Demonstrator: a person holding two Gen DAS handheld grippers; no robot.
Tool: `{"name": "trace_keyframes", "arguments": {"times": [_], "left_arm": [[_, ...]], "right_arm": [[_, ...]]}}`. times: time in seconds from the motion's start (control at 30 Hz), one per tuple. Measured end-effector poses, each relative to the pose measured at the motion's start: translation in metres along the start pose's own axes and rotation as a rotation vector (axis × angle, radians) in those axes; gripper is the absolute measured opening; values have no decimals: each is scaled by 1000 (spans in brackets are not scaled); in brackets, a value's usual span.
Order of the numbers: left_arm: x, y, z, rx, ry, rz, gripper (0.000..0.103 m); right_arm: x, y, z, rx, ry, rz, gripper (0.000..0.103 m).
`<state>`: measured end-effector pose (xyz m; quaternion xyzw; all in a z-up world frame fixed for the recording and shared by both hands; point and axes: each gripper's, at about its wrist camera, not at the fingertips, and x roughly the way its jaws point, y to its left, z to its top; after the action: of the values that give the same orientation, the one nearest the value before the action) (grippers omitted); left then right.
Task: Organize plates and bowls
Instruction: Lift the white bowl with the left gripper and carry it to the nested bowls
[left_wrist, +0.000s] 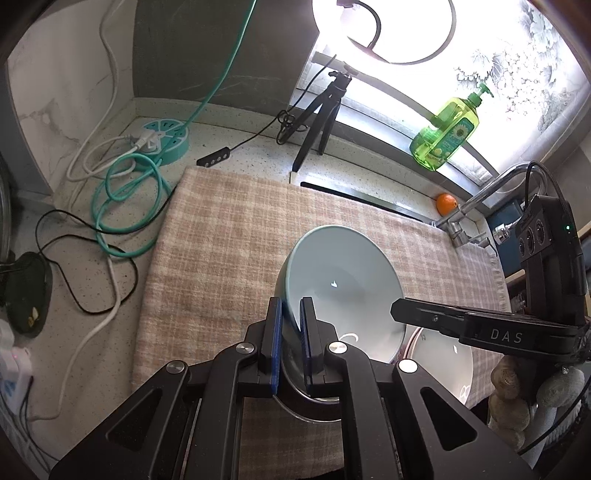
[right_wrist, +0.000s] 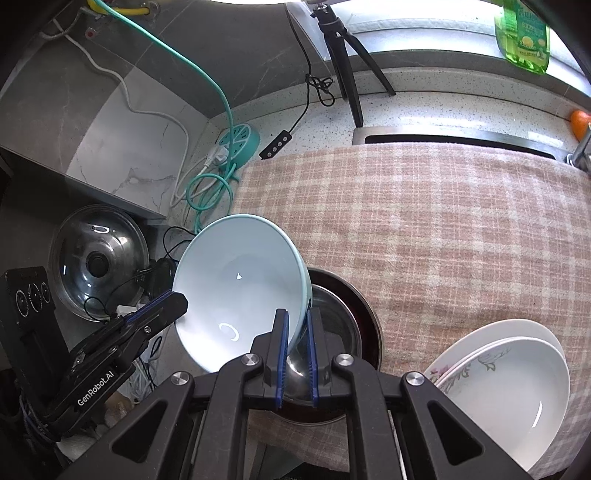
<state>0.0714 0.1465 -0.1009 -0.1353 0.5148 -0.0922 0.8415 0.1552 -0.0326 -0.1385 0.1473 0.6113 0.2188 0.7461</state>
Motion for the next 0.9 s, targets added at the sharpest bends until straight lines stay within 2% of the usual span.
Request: {"name": "trace_keyframes", "arguments": {"times": [0.9], "left_arm": [[21,-8,-31,25,80,0,8]], "right_arm": [[8,-18,-32,27,32,-36,9]]}}
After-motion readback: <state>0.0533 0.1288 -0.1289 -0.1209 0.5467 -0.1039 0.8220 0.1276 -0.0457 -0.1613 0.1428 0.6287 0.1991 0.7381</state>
